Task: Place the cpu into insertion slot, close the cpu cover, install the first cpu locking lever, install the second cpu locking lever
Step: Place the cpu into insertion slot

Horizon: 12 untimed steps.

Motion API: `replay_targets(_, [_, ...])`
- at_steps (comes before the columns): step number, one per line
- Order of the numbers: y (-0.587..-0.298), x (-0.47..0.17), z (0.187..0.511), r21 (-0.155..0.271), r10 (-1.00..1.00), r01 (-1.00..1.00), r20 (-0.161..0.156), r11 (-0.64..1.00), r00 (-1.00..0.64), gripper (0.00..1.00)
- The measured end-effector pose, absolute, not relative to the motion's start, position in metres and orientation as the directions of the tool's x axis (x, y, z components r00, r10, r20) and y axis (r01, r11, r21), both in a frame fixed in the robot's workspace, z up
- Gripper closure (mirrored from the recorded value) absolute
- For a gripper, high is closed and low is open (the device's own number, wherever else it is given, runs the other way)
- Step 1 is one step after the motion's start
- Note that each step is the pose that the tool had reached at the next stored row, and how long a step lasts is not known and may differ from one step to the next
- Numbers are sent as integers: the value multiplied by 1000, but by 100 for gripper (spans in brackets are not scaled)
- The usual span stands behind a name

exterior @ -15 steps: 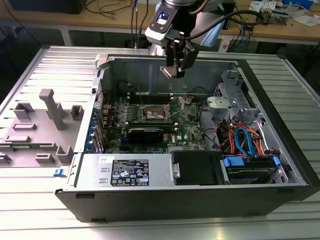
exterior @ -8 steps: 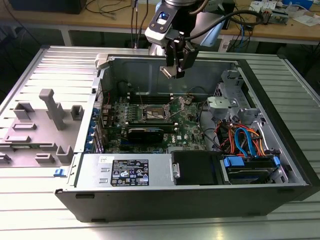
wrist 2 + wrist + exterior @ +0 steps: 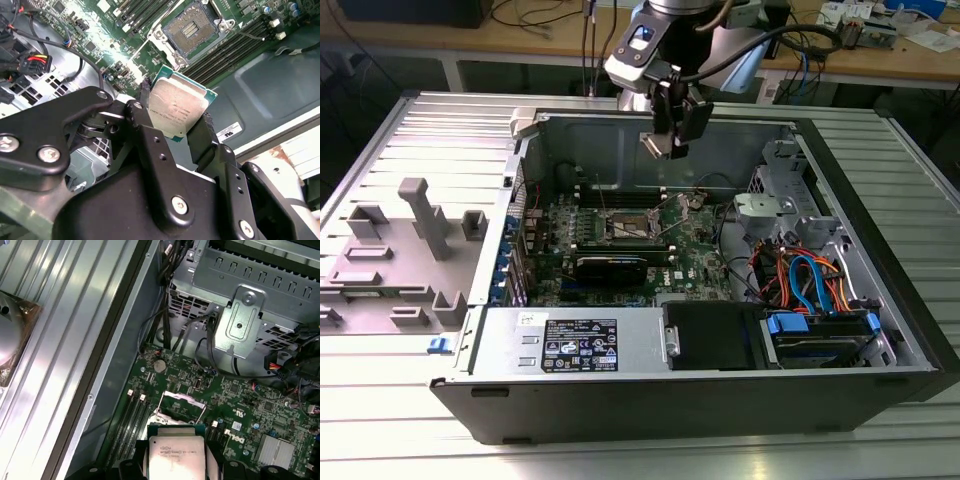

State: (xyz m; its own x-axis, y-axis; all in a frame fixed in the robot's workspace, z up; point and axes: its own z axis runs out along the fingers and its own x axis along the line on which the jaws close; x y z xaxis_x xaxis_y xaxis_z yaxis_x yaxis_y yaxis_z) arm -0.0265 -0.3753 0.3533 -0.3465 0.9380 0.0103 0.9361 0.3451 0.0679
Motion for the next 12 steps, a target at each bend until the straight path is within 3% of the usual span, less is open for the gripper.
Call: replay_targets(12, [-375, -27, 353, 68, 944, 942, 10, 329, -330, 46])
